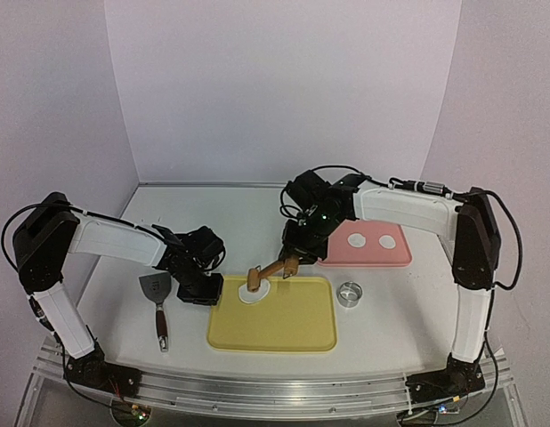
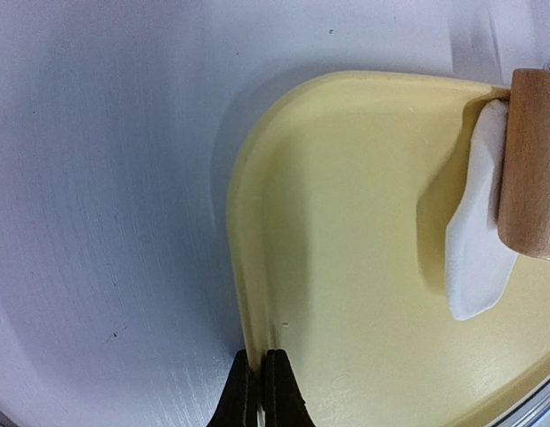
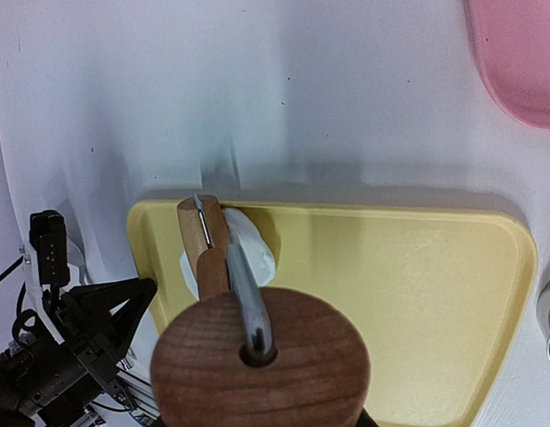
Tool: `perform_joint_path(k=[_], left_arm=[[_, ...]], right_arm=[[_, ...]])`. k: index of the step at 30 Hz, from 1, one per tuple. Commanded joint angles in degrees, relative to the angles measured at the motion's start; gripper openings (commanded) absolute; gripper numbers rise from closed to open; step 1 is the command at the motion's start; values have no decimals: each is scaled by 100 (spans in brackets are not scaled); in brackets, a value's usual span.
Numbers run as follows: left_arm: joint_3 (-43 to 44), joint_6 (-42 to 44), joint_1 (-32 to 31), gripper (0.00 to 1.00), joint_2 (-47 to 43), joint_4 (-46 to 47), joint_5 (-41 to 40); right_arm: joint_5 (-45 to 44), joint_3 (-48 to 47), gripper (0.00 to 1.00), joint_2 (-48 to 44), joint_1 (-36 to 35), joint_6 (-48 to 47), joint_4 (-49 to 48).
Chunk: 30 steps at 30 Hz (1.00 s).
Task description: Roll out the dumpling wrappers from the dough
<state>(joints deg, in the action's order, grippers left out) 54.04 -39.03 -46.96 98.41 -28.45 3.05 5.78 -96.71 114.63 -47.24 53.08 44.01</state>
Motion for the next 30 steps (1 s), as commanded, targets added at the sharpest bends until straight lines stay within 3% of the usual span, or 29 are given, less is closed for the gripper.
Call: perform_joint_path(k=[1, 30], left_arm=[[-70, 111, -33, 0, 307, -487, -95], [-148, 94, -33, 0, 381, -381, -68]], right_arm=[[-821, 651, 0, -45, 44, 181, 743], [-1630, 2325, 0, -439, 219, 188, 1234]])
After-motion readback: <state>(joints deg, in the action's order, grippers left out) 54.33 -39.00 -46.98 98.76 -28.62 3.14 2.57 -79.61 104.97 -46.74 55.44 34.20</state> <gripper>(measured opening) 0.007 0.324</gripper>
